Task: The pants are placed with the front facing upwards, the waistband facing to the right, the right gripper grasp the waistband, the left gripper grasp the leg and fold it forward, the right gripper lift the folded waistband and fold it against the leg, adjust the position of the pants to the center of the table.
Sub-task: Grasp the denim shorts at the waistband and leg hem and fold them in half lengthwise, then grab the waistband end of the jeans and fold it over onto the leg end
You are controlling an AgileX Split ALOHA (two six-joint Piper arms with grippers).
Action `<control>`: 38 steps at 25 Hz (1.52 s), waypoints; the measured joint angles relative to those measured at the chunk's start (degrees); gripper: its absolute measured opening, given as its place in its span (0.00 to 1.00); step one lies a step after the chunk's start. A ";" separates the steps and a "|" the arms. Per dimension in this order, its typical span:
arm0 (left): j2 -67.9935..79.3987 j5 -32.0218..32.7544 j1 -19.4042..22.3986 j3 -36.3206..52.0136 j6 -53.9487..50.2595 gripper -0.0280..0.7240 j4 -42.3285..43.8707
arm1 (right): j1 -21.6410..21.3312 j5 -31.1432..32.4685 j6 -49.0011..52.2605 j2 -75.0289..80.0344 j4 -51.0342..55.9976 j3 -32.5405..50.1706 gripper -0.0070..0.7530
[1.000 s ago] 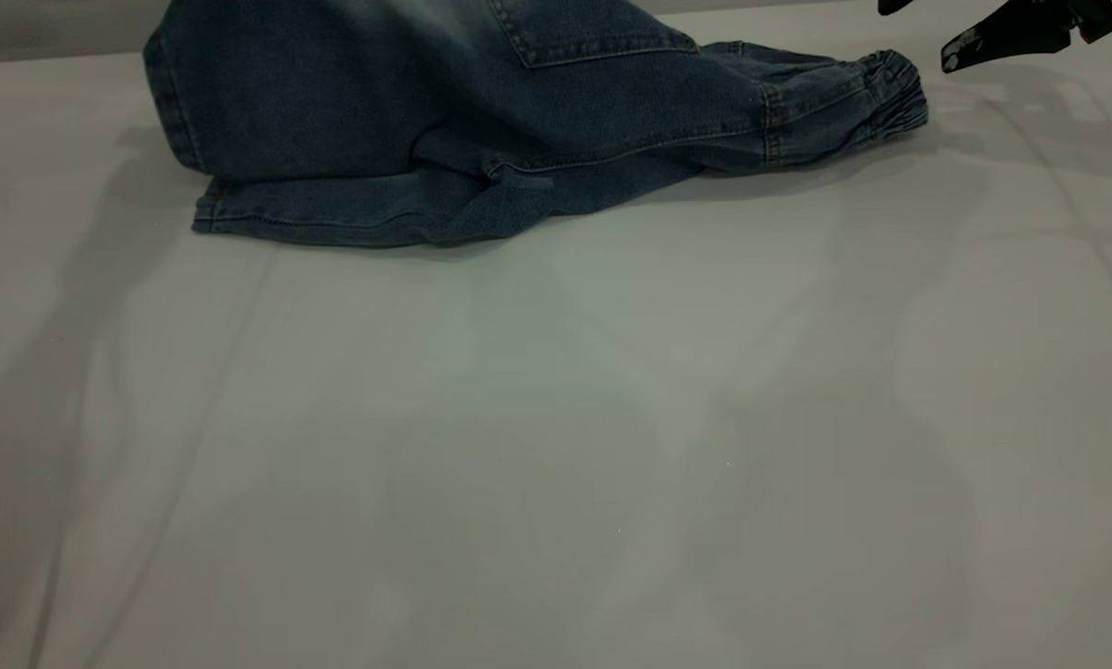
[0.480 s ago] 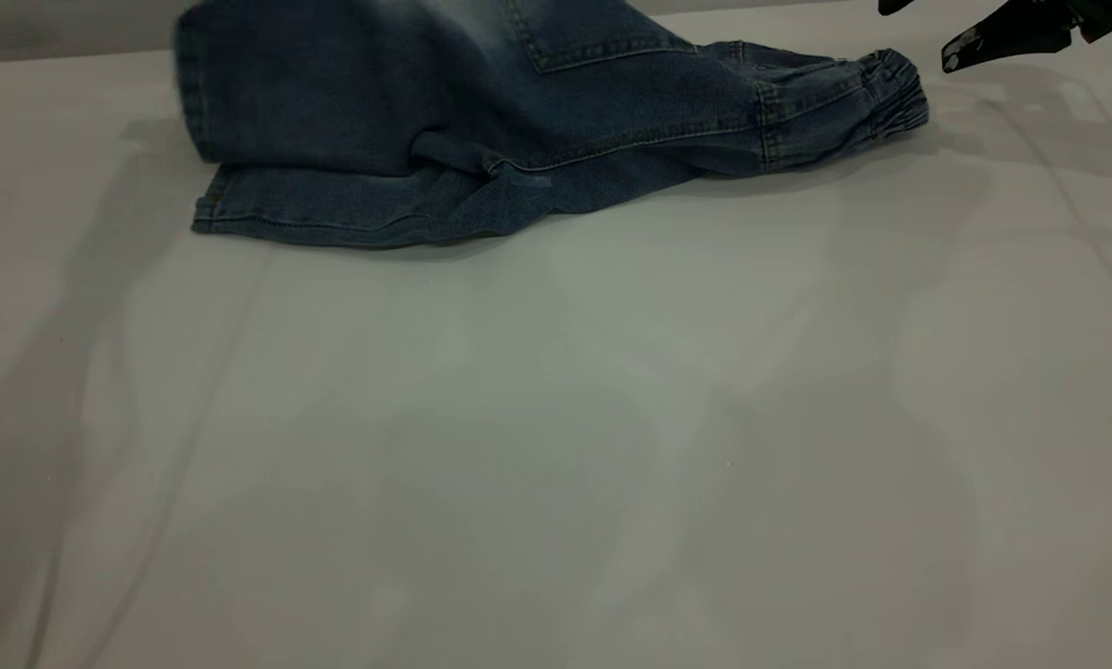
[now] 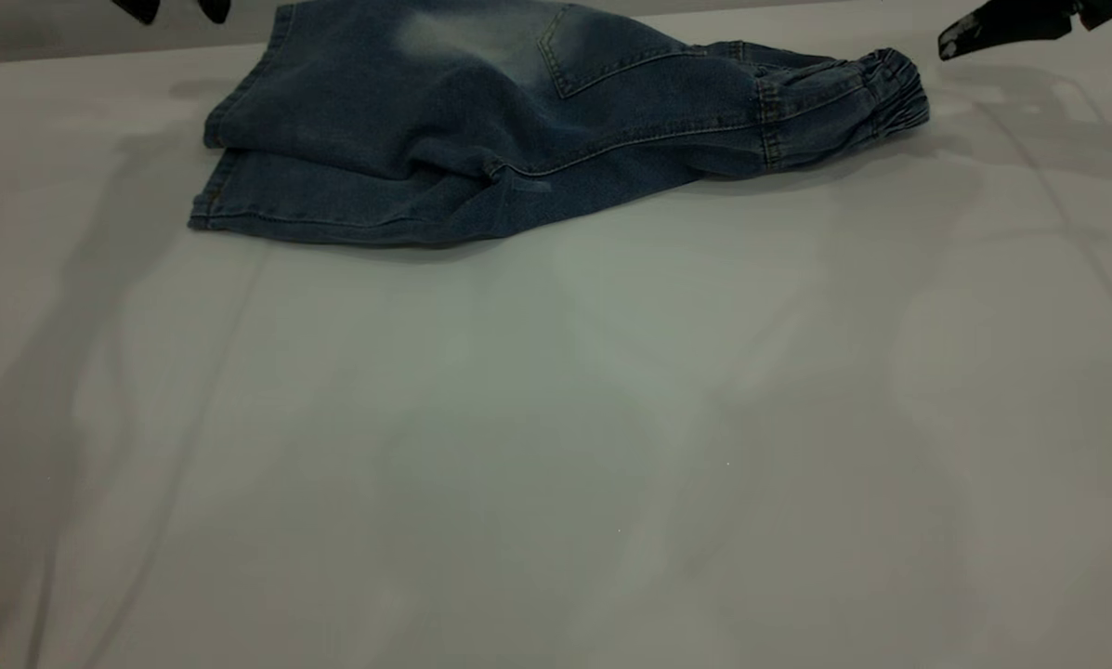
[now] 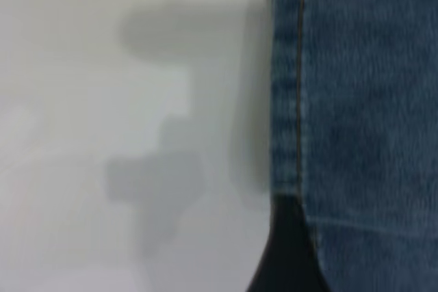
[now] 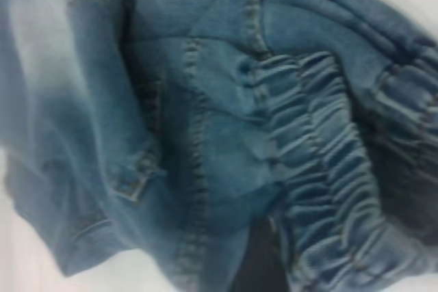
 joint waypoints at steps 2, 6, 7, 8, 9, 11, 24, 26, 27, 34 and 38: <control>0.00 1.33 -0.06 0.00 0.50 0.65 0.00 | 0.00 1.27 0.52 0.00 0.04 0.00 0.68; 0.00 2.78 -0.85 0.00 3.39 0.65 0.06 | 0.00 5.33 2.80 0.00 -0.61 0.00 0.68; 0.00 2.73 -1.19 0.00 4.20 0.65 0.06 | 0.00 6.58 3.51 0.06 -0.74 0.00 0.68; 0.00 2.68 -1.46 0.00 5.11 0.65 0.01 | 0.00 7.42 4.16 0.19 -1.05 0.00 0.68; 0.00 2.55 -1.78 0.00 5.95 0.65 0.01 | 0.07 8.24 4.93 0.25 -1.67 0.00 0.68; 0.00 2.08 -2.32 0.00 7.00 0.65 -0.12 | 0.07 9.27 6.28 0.46 -2.27 0.24 0.68; 0.00 2.85 -5.23 0.00 6.29 0.65 -1.98 | 0.12 10.62 8.00 5.89 1.32 0.18 0.68; 0.00 2.85 -5.74 0.00 5.95 0.65 -1.98 | 0.12 10.13 8.26 6.53 2.67 0.18 0.68; 0.00 2.85 -6.07 0.00 5.90 0.65 -1.98 | 0.12 9.44 8.89 6.59 3.02 0.18 0.68; 0.00 2.49 -6.73 0.00 5.88 0.65 -2.90 | -0.09 7.53 13.49 7.03 3.23 -1.80 0.68; 0.00 2.41 -6.80 0.00 5.95 0.65 -2.84 | -0.09 8.92 16.68 8.83 3.21 -5.23 0.68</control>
